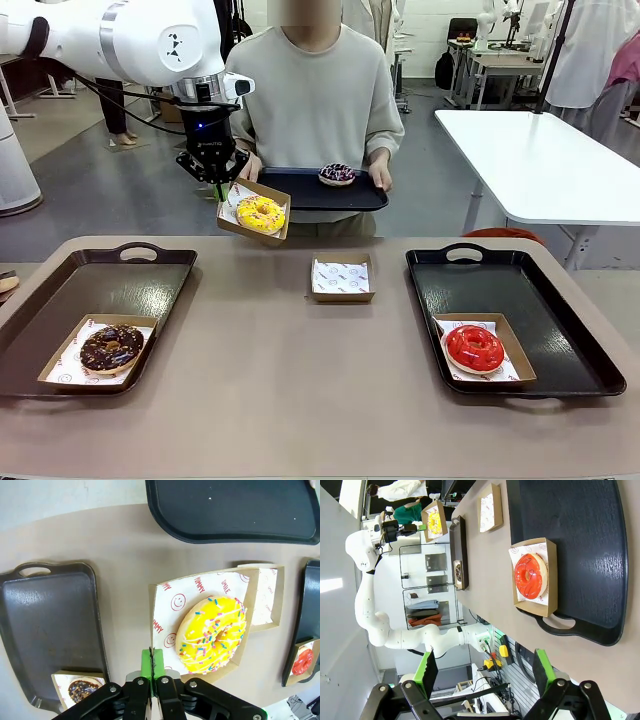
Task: Individually package the donuts and arrange them on the tray.
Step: Place the picked Paper togo box on the Handle tray while simultaneously picking up another Paper togo box from the table with the other hand.
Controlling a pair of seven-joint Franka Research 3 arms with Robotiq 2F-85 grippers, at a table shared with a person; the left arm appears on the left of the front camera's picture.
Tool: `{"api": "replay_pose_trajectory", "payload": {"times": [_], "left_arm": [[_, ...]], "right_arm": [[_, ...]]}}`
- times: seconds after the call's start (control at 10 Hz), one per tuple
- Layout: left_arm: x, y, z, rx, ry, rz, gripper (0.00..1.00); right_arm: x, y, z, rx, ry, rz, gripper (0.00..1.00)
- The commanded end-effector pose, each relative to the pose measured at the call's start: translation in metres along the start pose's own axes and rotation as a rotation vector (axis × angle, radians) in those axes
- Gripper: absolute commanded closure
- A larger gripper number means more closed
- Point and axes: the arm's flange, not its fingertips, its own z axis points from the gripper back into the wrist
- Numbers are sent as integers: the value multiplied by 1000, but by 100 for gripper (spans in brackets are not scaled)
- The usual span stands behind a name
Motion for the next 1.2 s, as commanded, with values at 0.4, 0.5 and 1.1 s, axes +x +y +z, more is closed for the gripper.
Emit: {"api": "replay_pose_trajectory", "payload": {"times": [0.4, 0.5, 1.1], "left_arm": [[-31, 87, 47, -31, 1, -10, 99], [-41, 106, 50, -48, 0, -2, 99], [-77, 208, 39, -84, 29, 84, 99]], "right_arm": [[88, 109, -89, -263, 117, 31, 0], [109, 128, -114, -324, 103, 32, 0], [170, 187, -266, -715, 70, 161, 0]]}}
